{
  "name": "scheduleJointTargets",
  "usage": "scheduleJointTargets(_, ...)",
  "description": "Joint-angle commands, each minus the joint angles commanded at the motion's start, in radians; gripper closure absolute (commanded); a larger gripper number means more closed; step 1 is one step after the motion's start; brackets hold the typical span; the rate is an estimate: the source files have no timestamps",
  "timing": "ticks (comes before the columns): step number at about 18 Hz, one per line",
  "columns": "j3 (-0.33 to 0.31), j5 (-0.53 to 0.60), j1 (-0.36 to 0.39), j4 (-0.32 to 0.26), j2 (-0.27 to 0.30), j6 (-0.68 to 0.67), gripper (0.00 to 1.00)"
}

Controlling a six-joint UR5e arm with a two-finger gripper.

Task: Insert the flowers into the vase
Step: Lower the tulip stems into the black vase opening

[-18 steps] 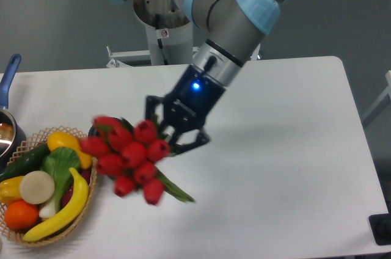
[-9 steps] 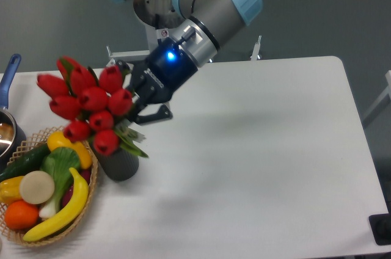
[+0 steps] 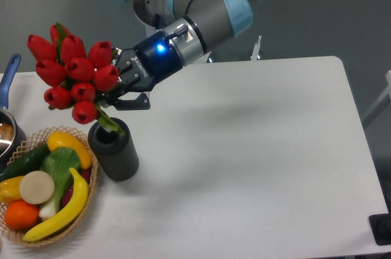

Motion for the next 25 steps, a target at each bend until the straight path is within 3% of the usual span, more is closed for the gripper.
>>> scheduleJointTargets(9, -0.011, 0.006, -0.003, -0.002, -0.015, 0.022, 0.93)
scheduleJointTargets(25, -0.164, 0.029, -0.005, -0.003, -0.046, 0.264, 0.84)
